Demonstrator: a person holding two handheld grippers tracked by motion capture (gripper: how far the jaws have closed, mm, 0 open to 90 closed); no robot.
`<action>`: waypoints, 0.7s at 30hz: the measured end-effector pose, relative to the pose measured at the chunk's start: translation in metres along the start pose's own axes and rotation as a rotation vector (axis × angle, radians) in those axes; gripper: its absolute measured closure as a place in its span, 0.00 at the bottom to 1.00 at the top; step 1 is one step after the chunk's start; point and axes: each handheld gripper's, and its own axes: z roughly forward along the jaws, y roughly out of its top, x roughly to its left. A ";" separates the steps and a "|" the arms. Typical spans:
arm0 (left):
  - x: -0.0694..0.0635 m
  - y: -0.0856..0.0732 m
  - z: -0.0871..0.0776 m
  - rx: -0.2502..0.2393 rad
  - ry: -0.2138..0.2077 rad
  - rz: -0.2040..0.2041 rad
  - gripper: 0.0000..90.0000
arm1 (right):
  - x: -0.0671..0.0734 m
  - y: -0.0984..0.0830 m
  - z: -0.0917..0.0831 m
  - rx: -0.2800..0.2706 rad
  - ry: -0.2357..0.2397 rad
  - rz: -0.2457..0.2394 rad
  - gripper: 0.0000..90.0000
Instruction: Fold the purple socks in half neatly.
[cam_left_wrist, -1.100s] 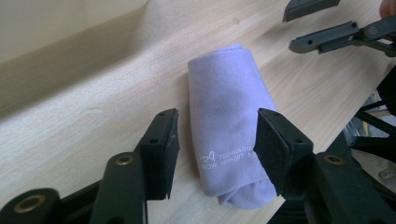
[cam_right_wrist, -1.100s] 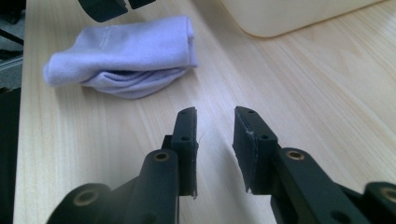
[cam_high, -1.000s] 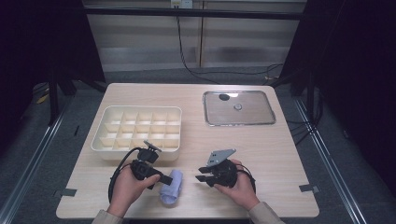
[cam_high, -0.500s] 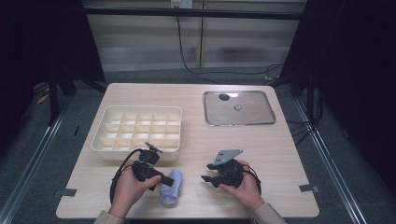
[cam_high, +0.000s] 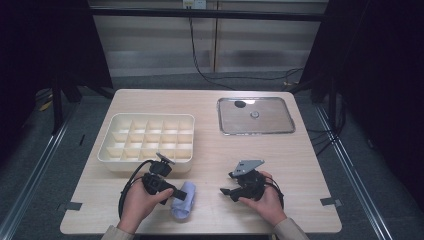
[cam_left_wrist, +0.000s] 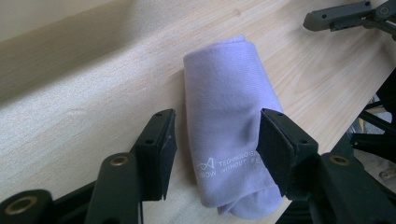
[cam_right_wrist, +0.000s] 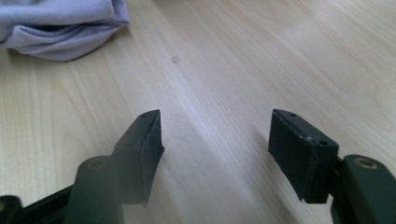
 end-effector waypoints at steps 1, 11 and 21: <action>0.000 0.000 0.000 -0.001 0.001 0.001 0.52 | -0.001 -0.001 -0.001 0.005 -0.003 0.000 0.36; -0.001 0.000 0.003 0.010 -0.008 0.010 0.52 | -0.006 -0.008 -0.001 0.002 -0.026 0.012 0.31; -0.002 0.000 0.007 -0.008 -0.010 -0.007 0.52 | -0.008 -0.012 0.000 -0.022 -0.025 0.025 0.27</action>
